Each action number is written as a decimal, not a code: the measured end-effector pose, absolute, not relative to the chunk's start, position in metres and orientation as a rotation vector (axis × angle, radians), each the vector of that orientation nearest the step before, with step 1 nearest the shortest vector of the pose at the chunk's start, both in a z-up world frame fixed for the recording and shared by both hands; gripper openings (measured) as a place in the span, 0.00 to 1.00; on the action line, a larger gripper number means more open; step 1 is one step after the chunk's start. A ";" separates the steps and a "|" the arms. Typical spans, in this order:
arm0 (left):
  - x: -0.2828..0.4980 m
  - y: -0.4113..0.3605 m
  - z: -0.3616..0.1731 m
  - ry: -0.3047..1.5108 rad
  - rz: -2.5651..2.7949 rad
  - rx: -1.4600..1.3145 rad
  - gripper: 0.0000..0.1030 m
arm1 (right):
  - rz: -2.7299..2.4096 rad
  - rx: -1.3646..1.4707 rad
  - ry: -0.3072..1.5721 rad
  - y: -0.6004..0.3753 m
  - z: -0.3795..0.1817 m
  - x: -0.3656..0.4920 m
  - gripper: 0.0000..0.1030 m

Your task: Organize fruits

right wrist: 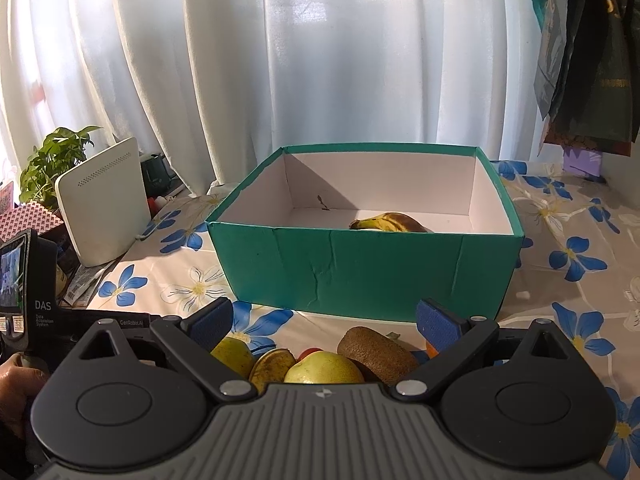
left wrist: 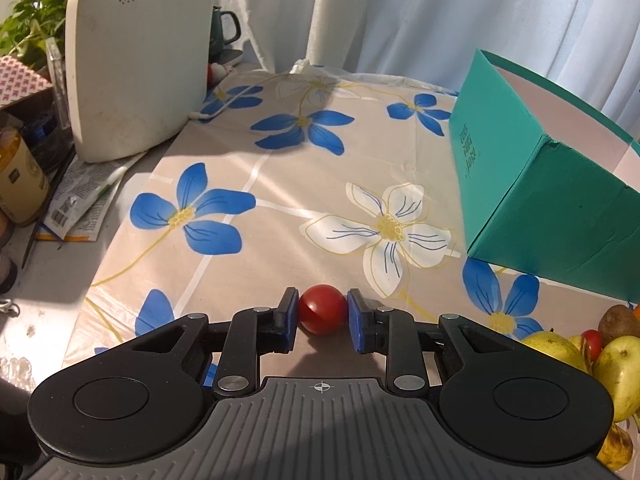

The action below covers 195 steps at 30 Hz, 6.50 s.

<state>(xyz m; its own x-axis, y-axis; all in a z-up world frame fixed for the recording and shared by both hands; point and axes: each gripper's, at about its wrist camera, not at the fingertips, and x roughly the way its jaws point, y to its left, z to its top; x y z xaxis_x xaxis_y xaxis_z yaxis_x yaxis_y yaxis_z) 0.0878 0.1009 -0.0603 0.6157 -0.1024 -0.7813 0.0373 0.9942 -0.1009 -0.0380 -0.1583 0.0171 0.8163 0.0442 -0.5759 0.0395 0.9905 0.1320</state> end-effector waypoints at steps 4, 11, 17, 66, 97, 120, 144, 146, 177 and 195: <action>0.079 0.097 -0.039 0.862 -0.115 -0.090 0.28 | -0.002 0.125 0.632 -0.159 0.017 -0.039 0.95; 0.055 0.072 0.012 0.757 -0.242 -0.102 0.28 | -0.014 0.082 0.701 -0.161 0.007 -0.046 0.93; 0.033 0.047 0.026 0.739 -0.360 -0.088 0.28 | -0.199 0.127 0.779 -0.191 -0.009 -0.049 0.84; 0.118 -0.073 0.059 0.687 -0.399 0.115 0.29 | -0.296 0.261 0.651 -0.229 0.022 -0.075 0.50; 0.157 -0.097 0.009 0.777 -0.318 0.169 0.97 | -0.326 0.232 0.588 -0.244 0.043 -0.062 0.50; 0.073 0.004 0.035 0.823 -0.191 -0.057 1.00 | -0.234 0.138 0.579 -0.248 0.056 0.006 0.50; 0.053 0.047 0.030 0.864 -0.034 -0.077 1.00 | -0.214 0.122 0.746 -0.252 0.001 0.108 0.50; 0.053 0.046 0.030 0.865 -0.036 -0.074 1.00 | -0.218 0.126 0.760 -0.255 -0.004 0.110 0.50; 0.048 0.051 0.020 0.875 -0.025 -0.018 1.00 | -0.190 0.074 0.674 -0.246 0.019 0.083 0.56; 0.044 0.025 -0.010 0.883 -0.019 0.179 1.00 | -0.123 0.201 0.635 -0.205 0.027 -0.058 0.82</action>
